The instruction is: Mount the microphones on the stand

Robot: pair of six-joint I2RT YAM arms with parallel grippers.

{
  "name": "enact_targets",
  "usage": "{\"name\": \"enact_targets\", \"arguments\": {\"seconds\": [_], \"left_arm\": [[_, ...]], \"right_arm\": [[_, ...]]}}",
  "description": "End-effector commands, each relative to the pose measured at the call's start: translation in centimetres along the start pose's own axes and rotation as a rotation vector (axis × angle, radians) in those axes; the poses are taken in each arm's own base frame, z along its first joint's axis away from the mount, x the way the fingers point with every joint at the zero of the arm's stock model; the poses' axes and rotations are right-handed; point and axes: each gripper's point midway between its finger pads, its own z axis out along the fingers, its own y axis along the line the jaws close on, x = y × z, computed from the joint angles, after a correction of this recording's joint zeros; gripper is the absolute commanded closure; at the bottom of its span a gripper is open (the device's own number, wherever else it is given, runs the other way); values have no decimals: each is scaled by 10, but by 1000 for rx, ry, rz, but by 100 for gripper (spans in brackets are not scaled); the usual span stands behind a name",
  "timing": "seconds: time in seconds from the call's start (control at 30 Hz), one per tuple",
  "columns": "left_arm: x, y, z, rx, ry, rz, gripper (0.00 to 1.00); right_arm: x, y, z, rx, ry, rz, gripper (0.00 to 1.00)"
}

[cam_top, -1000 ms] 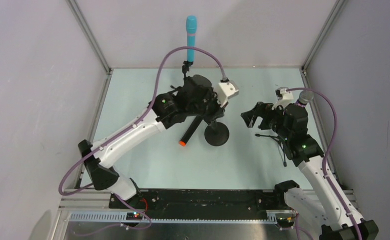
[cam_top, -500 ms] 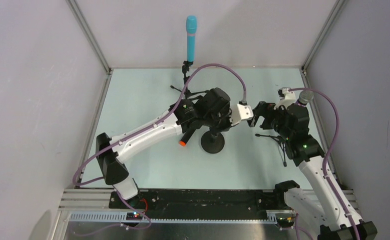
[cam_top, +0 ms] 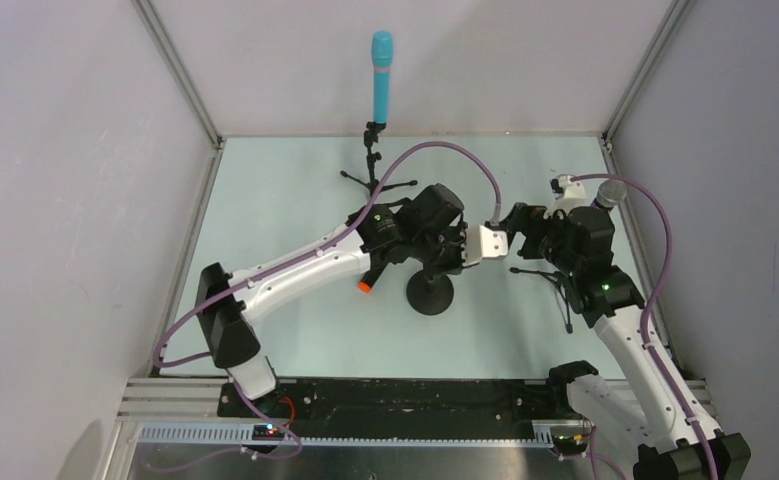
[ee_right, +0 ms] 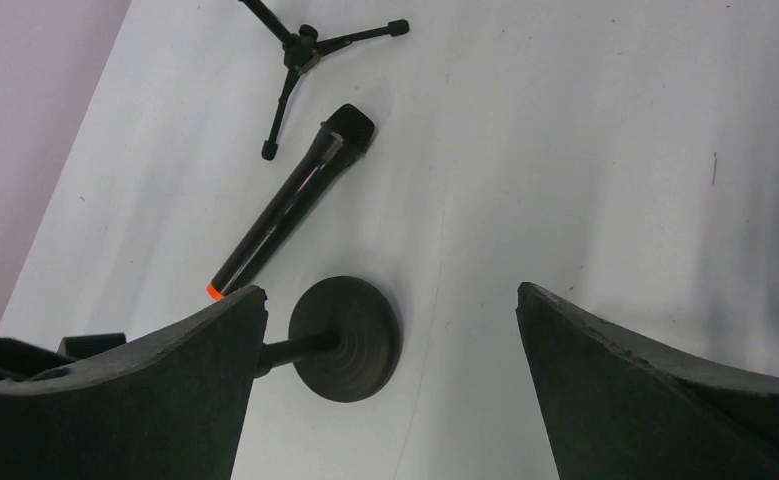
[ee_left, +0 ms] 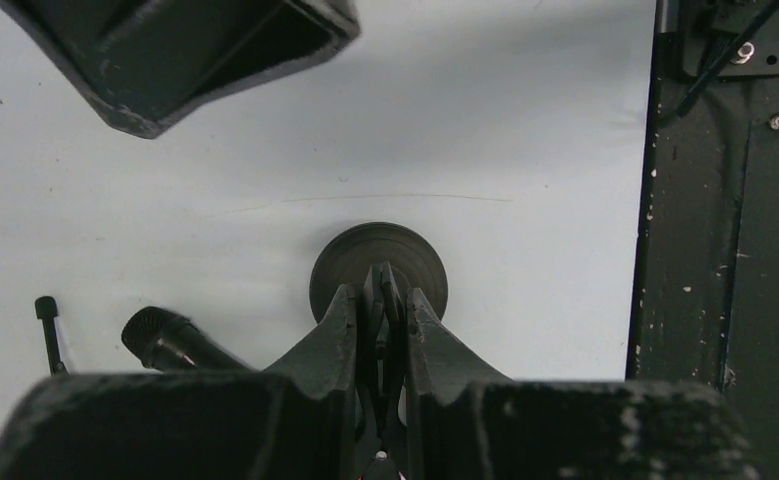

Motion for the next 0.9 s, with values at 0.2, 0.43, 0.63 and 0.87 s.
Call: {"name": "enact_targets", "arguments": {"seconds": [0.2, 0.43, 0.63, 0.87], "left_arm": [[10, 21, 10, -7, 6, 21, 55], [5, 31, 4, -43, 2, 74, 16], [-15, 44, -6, -90, -38, 89, 0], [-44, 76, -33, -247, -78, 102, 0]], "right_arm": [[2, 1, 3, -20, -1, -9, 1], [3, 1, 7, -25, 7, -6, 1], [3, 1, 7, -27, 6, -7, 1], [3, 2, 7, -34, 6, -7, 1]]}}
